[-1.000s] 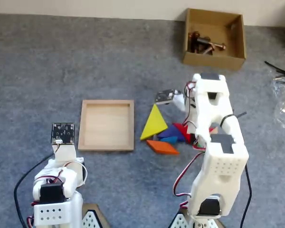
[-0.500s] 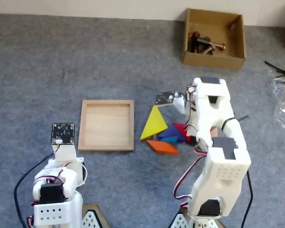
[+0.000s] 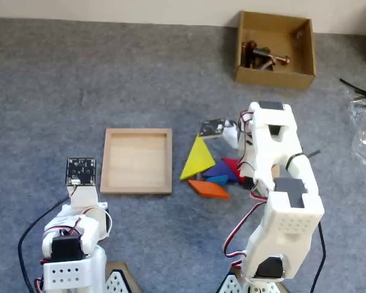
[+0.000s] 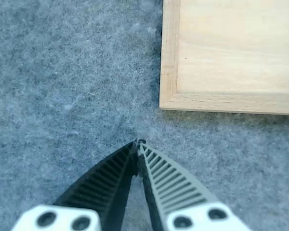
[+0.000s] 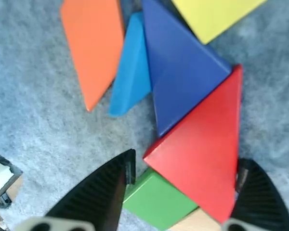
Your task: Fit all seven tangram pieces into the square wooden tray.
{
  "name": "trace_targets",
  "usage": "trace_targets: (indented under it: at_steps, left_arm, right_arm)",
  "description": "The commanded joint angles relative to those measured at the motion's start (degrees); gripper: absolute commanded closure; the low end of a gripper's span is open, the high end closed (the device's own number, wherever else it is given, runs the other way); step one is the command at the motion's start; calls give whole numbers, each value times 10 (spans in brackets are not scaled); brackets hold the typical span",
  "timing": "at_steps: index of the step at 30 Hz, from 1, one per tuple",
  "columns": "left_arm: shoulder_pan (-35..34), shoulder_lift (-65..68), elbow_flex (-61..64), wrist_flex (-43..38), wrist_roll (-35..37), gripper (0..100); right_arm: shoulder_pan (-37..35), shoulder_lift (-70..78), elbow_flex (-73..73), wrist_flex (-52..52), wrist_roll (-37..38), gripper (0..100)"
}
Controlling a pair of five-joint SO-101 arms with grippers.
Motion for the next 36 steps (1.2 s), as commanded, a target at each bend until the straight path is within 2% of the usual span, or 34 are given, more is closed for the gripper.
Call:
trace_targets:
  at_steps: [1, 28, 36]
  left_arm:
    - [-5, 4, 12, 4, 2, 995]
    - [-5, 4, 12, 4, 2, 995]
    - [-5, 4, 12, 4, 2, 995]
  right_arm:
    - [11, 11, 56, 30, 1, 694]
    - [7, 7, 51, 50, 0, 695]
    - [-12, 10, 51, 23, -16, 696]
